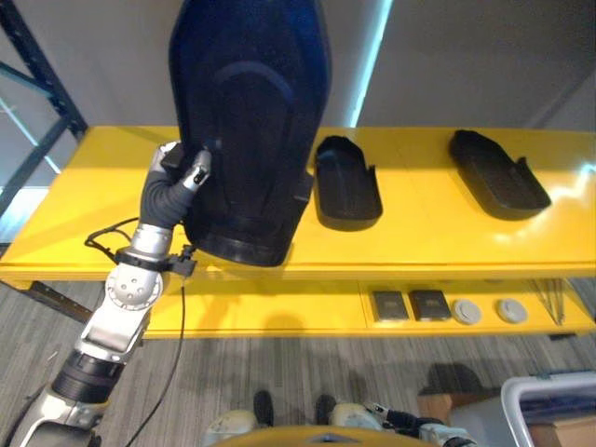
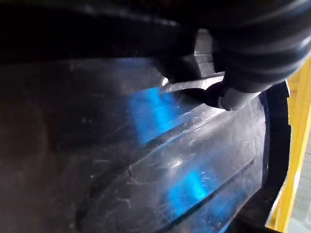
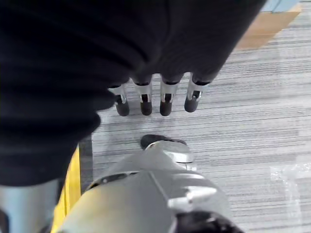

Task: Move parts from the plastic box to the shelf.

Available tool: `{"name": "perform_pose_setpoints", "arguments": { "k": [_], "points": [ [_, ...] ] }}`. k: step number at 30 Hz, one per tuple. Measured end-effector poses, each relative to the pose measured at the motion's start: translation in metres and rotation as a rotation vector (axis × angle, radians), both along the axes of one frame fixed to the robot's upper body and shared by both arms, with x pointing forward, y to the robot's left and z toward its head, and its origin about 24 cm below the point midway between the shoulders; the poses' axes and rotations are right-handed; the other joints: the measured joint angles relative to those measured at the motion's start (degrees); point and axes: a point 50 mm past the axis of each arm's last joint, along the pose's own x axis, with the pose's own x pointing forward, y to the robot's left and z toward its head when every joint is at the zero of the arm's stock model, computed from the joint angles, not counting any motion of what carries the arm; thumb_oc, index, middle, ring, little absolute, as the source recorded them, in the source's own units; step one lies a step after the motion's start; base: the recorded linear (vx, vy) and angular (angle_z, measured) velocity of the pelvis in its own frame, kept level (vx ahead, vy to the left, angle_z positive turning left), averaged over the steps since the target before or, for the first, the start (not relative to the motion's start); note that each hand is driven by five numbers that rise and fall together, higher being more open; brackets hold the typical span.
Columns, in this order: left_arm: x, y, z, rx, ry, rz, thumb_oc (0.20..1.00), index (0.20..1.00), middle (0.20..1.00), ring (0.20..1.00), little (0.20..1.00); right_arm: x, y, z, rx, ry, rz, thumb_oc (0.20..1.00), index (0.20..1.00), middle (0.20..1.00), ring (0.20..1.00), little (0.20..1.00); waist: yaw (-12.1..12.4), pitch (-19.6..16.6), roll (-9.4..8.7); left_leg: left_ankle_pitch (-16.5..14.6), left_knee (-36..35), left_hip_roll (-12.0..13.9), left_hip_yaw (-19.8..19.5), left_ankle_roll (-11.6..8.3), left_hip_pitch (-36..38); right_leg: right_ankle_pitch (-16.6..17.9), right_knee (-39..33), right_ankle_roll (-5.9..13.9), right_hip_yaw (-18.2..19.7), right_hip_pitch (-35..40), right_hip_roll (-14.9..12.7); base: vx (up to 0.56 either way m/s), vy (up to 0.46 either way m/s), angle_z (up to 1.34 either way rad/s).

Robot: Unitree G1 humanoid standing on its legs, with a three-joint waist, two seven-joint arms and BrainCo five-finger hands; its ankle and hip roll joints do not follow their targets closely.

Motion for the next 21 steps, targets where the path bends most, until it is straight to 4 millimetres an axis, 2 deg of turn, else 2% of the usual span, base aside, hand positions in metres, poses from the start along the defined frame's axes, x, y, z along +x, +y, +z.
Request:
{"name": "perform_pose_setpoints", "arguments": {
  "k": [1, 2, 3, 4, 5, 6, 7, 8, 9, 10, 11, 12, 13, 14, 15, 16, 17, 18, 20, 21],
  "points": [
    [-0.003, 0.001, -0.001, -0.014, 0.002, 0.010, 0.200, 0.200, 0.200, 0.200, 0.200, 0.002, -0.001, 0.001, -0.006, 0.021, 0.036, 1.000, 1.000, 1.000, 1.000, 1.000, 1.7, -0.2, 0.80, -0.7, 3.7, 0.3, 0.3, -2.52, -2.2, -0.6, 0.7, -1.20, 1.0, -0.5, 1.0, 0.01, -0.012, 0.23],
    [-0.002, 0.001, -0.002, -0.017, 0.005, 0.012, 0.200, 0.200, 0.200, 0.200, 0.200, 0.000, -0.001, 0.000, -0.006, 0.041, 0.056, 1.000, 1.000, 1.000, 1.000, 1.000, 1.8, 0.0, 0.56, -1.4, 7.2, 0.3, 0.3, -3.69, -4.1, -0.2, -0.2, -1.83, 1.0, -0.3, 0.2, -0.02, -0.020, 0.24],
    [-0.001, 0.002, -0.003, -0.023, 0.014, 0.012, 0.200, 0.200, 0.200, 0.200, 0.200, 0.004, -0.002, 0.001, -0.018, 0.047, 0.082, 1.000, 1.000, 1.000, 1.000, 1.000, 2.6, 0.5, 0.22, -1.3, 13.0, 0.1, 0.3, -3.96, -7.0, -0.5, 0.7, -2.51, 0.3, -0.6, 0.0, -0.01, 0.008, 0.29],
    [0.001, 0.003, -0.003, -0.033, 0.020, 0.015, 0.200, 0.200, 0.200, 0.200, 0.200, 0.011, -0.001, 0.002, -0.030, 0.047, 0.111, 1.000, 1.000, 1.000, 1.000, 1.000, 3.4, 1.8, -1.37, -0.8, 23.9, -0.2, 0.7, -5.05, -12.3, -1.4, 3.4, -3.70, 0.5, -1.7, -1.5, 0.06, 0.138, 0.25],
    [0.003, 0.003, -0.008, -0.048, 0.051, 0.013, 0.200, 0.200, 0.200, 0.200, 0.200, 0.011, -0.003, 0.002, -0.039, 0.057, 0.112, 1.000, 1.000, 1.000, 1.000, 1.000, 4.1, 2.9, -3.12, 0.4, 33.6, 0.4, 1.0, -7.27, -17.4, -1.7, 2.6, -3.78, -0.1, -0.3, -3.4, 0.11, 0.219, 0.16],
    [0.005, 0.004, -0.012, -0.049, 0.074, 0.020, 0.200, 0.200, 0.200, 0.200, 0.200, 0.008, -0.004, 0.002, -0.040, 0.067, 0.100, 1.000, 1.000, 1.000, 1.000, 1.000, 4.2, 2.8, -3.11, -1.6, 35.0, 2.3, 2.0, -6.28, -17.7, -0.7, 0.6, -3.52, -1.0, 1.7, -3.2, 0.14, 0.284, 0.22],
    [0.005, 0.004, -0.015, -0.048, 0.087, 0.025, 0.200, 0.200, 0.200, 0.200, 0.200, 0.010, -0.006, 0.003, -0.040, 0.058, 0.076, 1.000, 1.000, 1.000, 1.000, 1.000, 3.9, 2.8, -3.29, -3.0, 33.6, 4.8, 2.4, -6.31, -16.9, -0.4, -1.1, -3.68, -1.4, 3.2, -2.6, 0.17, 0.388, 0.13],
    [0.004, 0.004, -0.017, -0.055, 0.092, 0.029, 0.200, 0.200, 0.200, 0.200, 0.200, 0.012, -0.009, 0.005, -0.038, 0.047, 0.046, 1.000, 1.000, 1.000, 1.000, 1.000, 3.1, 2.7, -2.99, -3.5, 29.6, 8.4, 2.1, -6.75, -14.8, -0.3, -2.1, -3.29, -1.4, 4.2, -1.9, 0.23, 0.545, 0.02],
    [0.004, 0.004, -0.020, -0.049, 0.099, 0.038, 0.200, 0.200, 0.200, 0.200, 0.200, 0.016, -0.017, 0.008, -0.044, 0.033, 0.009, 1.000, 1.000, 1.000, 1.000, 1.000, 1.5, 2.6, -2.38, -3.7, 23.5, 12.0, 0.8, -7.23, -11.5, 0.1, -2.4, -1.06, -0.7, 4.6, -1.5, 0.28, 0.703, -0.33],
    [0.005, 0.011, -0.028, -0.018, 0.125, 0.085, 0.200, 0.200, 0.200, 0.200, 0.200, 0.022, -0.029, 0.013, -0.071, 0.019, 0.002, 1.000, 1.000, 1.000, 1.000, 1.000, -0.1, 1.5, -0.48, -3.5, 12.5, 16.3, -2.5, -8.72, -5.5, 1.1, -3.7, -0.16, 1.1, 4.8, -0.4, 0.25, 0.718, -0.48],
    [0.008, 0.017, -0.035, -0.007, 0.154, 0.122, 0.200, 0.200, 0.200, 0.200, 0.200, 0.021, -0.039, 0.017, -0.094, 0.022, 0.004, 1.000, 1.000, 1.000, 1.000, 1.000, -1.4, 0.7, 0.92, -2.8, 4.9, 18.5, -4.5, -10.06, -1.2, 1.7, -3.8, 0.26, 2.7, 4.6, -0.1, 0.21, 0.752, -0.65],
    [0.010, 0.022, -0.039, 0.002, 0.170, 0.154, 0.200, 0.200, 0.200, 0.200, 0.200, 0.020, -0.045, 0.019, -0.108, 0.031, 0.011, 1.000, 1.000, 1.000, 1.000, 1.000, -1.5, 0.2, 1.81, -2.5, 0.3, 18.9, -6.7, -10.77, 1.4, 1.9, -3.8, 0.89, 4.8, 4.0, -0.5, 0.13, 0.686, -0.61],
    [0.010, 0.025, -0.041, 0.006, 0.174, 0.178, 0.200, 0.200, 0.200, 0.200, 0.200, 0.019, -0.052, 0.022, -0.123, 0.042, 0.018, 1.000, 1.000, 1.000, 1.000, 1.000, -1.2, 0.1, 2.26, -2.7, -0.4, 18.5, -8.1, -10.94, 2.2, 2.3, -3.7, 1.85, 6.3, 3.3, -1.4, 0.08, 0.512, -0.72],
    [0.012, 0.027, -0.042, 0.007, 0.177, 0.199, 0.200, 0.200, 0.200, 0.200, 0.200, 0.018, -0.056, 0.023, -0.130, 0.055, 0.014, 1.000, 1.000, 1.000, 1.000, 1.000, -0.7, 0.3, 2.45, -2.8, -0.4, 17.4, -6.4, -10.60, 2.5, 3.0, -3.8, 3.05, 7.3, 2.8, -3.1, 0.05, 0.396, -0.52],
    [0.014, 0.027, -0.043, 0.002, 0.182, 0.207, 0.200, 0.200, 0.200, 0.200, 0.200, 0.011, -0.061, 0.023, -0.146, 0.083, 0.018, 1.000, 1.000, 1.000, 1.000, 1.000, -1.2, -0.1, 3.40, -1.3, -0.4, 16.2, -3.5, -8.78, 1.8, 3.5, -4.4, 4.45, 6.8, 3.3, -4.5, 0.07, 0.379, -0.28],
    [0.015, 0.026, -0.042, -0.012, 0.176, 0.211, 0.200, 0.200, 0.200, 0.200, 0.200, 0.002, -0.067, 0.023, -0.167, 0.109, 0.020, 1.000, 1.000, 1.000, 1.000, 1.000, -1.2, 0.3, 4.92, 0.9, -0.2, 15.9, -3.1, -13.54, 2.7, 4.0, -5.5, 6.70, 7.1, 4.7, -5.2, 0.11, 0.584, -0.04],
    [0.014, 0.031, -0.042, 0.004, 0.177, 0.236, 0.200, 0.200, 0.200, 0.200, 0.200, -0.013, -0.039, 0.009, -0.095, 0.150, 0.025, 1.000, 1.000, 1.000, 1.000, 1.000, -0.4, 0.3, 0.11, -0.4, -0.2, 9.8, -2.9, -11.45, 2.6, 4.7, -7.9, 5.81, 7.1, 5.8, -10.9, 0.11, 0.512, 0.05],
    [0.016, 0.034, -0.038, 0.022, 0.175, 0.245, 0.200, 0.200, 0.200, 0.200, 0.200, -0.020, -0.027, 0.004, -0.063, 0.166, 0.003, 1.000, 1.000, 1.000, 1.000, 1.000, -0.2, 0.4, -1.68, -0.6, 0.1, 7.9, -3.2, -10.36, 2.0, 6.3, -7.7, 5.29, 7.0, 5.3, -12.6, 0.08, 0.415, 0.15],
    [0.019, 0.040, -0.036, 0.041, 0.192, 0.276, 0.200, 0.200, 0.200, 0.200, 0.200, -0.028, -0.020, 0.000, -0.050, 0.181, -0.076, 1.000, 1.000, 1.000, 1.000, 1.000, -0.1, 1.0, -2.57, -0.9, 1.3, 6.2, -3.6, -8.32, 0.8, 10.1, -6.5, 3.18, 5.8, 3.6, -14.4, 0.02, 0.205, 0.03],
    [0.020, 0.049, -0.035, 0.053, 0.220, 0.314, 0.200, 0.200, 0.200, 0.200, 0.200, -0.035, -0.023, 0.000, -0.062, 0.212, -0.050, 1.000, 1.000, 1.000, 1.000, 1.000, 0.5, 1.4, -1.99, -0.1, 0.5, 6.0, -1.7, -6.45, 1.1, 14.6, -5.9, 1.95, 3.8, 1.7, -14.2, 0.02, 0.230, -0.40]
  ]
}}
